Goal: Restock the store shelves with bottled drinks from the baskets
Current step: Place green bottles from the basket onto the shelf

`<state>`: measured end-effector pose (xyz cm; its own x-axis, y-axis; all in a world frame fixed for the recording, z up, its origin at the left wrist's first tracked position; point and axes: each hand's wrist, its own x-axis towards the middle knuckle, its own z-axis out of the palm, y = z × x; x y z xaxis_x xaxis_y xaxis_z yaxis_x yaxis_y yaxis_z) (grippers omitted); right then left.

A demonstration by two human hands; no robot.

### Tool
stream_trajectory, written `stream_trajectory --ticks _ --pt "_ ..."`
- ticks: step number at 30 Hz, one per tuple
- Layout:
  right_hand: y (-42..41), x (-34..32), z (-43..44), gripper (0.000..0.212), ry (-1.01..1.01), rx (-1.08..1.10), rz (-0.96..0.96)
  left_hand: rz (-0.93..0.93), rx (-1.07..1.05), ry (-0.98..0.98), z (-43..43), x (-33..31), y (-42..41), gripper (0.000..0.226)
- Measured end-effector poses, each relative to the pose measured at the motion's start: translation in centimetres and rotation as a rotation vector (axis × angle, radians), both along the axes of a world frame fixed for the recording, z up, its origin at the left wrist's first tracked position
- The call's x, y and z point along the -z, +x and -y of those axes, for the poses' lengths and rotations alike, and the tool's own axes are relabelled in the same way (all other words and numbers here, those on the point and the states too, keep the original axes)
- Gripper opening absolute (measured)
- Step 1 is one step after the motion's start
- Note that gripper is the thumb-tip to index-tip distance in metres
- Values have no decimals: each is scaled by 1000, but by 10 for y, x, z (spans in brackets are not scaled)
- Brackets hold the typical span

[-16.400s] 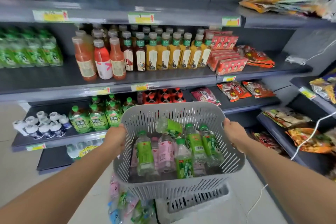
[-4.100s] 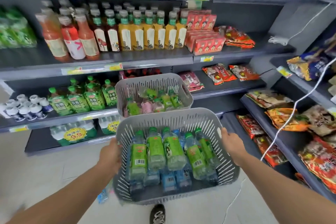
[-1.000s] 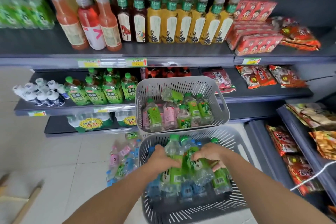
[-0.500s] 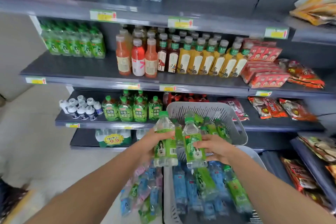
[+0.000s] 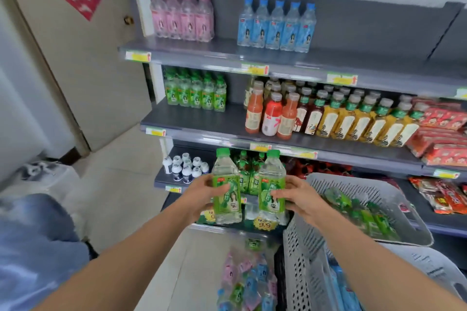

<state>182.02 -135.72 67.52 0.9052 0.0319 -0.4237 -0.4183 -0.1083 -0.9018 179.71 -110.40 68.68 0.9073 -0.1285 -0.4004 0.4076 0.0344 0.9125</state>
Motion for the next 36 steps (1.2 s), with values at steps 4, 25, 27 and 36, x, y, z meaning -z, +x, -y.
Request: stream_trajectory --ticks 4,25,27,36 --pt "19 -8 -52 60 -23 -16 76 49 -87 6 -48 -8 10 37" --pt "236 -17 -188 48 -9 -179 205 159 -257 10 -167 -15 185 42" --pt "257 -14 -203 44 -21 -180 206 160 -266 -6 -178 -14 202 45" --pt "355 2 -285 48 -143 -146 249 135 -246 -40 -254 -1 297 46"
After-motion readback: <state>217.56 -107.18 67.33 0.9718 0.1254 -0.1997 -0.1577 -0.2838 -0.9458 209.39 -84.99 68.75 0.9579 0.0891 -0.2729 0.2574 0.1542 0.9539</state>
